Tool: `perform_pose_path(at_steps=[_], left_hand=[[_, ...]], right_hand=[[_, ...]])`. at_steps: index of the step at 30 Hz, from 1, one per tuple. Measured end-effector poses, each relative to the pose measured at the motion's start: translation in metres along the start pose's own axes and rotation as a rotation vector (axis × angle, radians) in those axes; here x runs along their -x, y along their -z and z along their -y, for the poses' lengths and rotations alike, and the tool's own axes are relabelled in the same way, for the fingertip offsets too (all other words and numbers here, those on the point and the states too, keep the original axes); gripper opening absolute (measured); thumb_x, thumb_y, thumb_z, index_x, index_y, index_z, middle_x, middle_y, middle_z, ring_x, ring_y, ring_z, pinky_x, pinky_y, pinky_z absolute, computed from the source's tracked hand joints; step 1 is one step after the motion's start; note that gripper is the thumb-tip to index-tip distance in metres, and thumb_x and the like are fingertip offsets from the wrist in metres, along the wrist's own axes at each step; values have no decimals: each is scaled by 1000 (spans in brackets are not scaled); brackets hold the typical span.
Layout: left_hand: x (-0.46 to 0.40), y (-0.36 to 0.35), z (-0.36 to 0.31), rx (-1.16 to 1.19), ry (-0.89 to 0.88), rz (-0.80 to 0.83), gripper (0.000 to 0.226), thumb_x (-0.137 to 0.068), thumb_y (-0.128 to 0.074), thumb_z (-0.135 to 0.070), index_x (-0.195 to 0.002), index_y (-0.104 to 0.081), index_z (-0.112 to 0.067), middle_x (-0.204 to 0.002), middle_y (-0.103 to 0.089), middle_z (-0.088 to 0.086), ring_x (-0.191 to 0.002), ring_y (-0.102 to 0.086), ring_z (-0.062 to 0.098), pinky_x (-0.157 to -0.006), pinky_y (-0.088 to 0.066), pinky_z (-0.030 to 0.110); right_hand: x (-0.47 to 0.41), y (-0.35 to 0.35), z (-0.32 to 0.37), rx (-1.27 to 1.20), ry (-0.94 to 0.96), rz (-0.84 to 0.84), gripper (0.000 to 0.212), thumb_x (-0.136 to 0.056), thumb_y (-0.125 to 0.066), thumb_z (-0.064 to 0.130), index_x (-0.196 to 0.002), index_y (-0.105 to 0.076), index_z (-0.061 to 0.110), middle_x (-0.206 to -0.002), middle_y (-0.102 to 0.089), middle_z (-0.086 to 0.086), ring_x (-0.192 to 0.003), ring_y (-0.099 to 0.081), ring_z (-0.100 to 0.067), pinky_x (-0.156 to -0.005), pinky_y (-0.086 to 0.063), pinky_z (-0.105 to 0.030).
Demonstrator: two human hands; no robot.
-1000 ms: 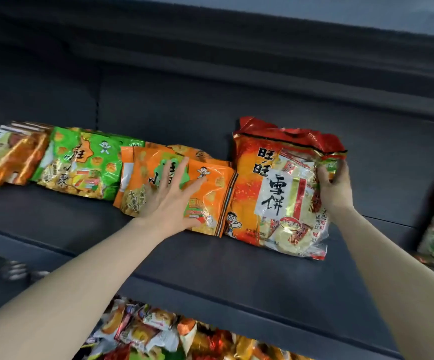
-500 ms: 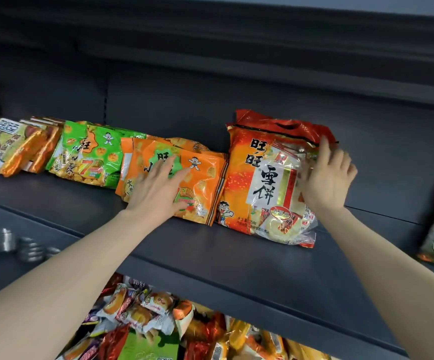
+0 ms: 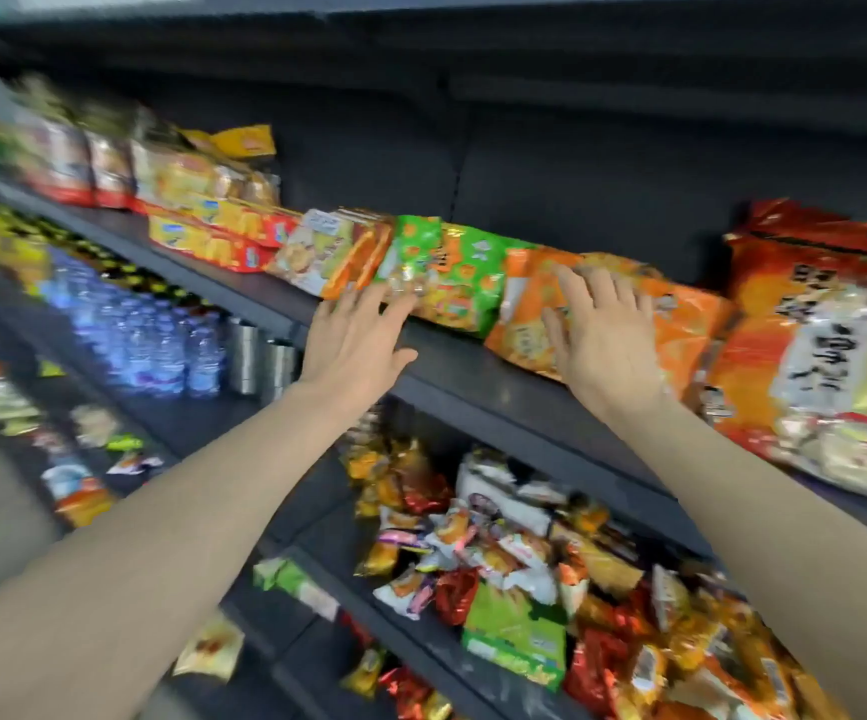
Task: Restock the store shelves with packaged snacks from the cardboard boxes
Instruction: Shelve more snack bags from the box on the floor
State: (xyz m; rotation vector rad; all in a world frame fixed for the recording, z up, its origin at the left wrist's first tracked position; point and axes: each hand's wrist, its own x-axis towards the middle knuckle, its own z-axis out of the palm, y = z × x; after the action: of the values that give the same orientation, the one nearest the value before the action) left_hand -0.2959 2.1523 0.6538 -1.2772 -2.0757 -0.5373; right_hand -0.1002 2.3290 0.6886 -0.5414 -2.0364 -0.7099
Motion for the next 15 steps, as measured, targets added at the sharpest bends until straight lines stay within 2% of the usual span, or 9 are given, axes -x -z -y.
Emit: perform_pose_path(at_steps=[5,10,15], left_hand=[[58,19,131,-87,98,49,60,-87,-70,-42,-140,-52,-21,-131,-56,8,-111,-57,36,-90,-46,48],[125,39,256,-171,216,86,56,-78,-79,-38,-128,-62,-18,-121,-62,9,-102,-62,38,-83,-48,47],[197,45,366,-231,386,170,53,-80,-75,-41,-127,-60,-20,-121,-60,11,-106,-59,39,-85,-49,49]], right_hand=[[-18,-37,155,-170,103,13,40,-103,-45,33,-135,-55,11,-132,-57,-14,-117,-53,-37,-91,-41,-49],[-23,-75,298,-323,186,25,39,-103,-47,32,-135,-56,10,-131,-58,-15,-116,-56,-37,-92,-41,-48],[-16,-118,421,-457,253,82,39,-99,-51,30,-131,-57,9,-127,-58,-16,-113,-54,-38,-90,-41,-48]])
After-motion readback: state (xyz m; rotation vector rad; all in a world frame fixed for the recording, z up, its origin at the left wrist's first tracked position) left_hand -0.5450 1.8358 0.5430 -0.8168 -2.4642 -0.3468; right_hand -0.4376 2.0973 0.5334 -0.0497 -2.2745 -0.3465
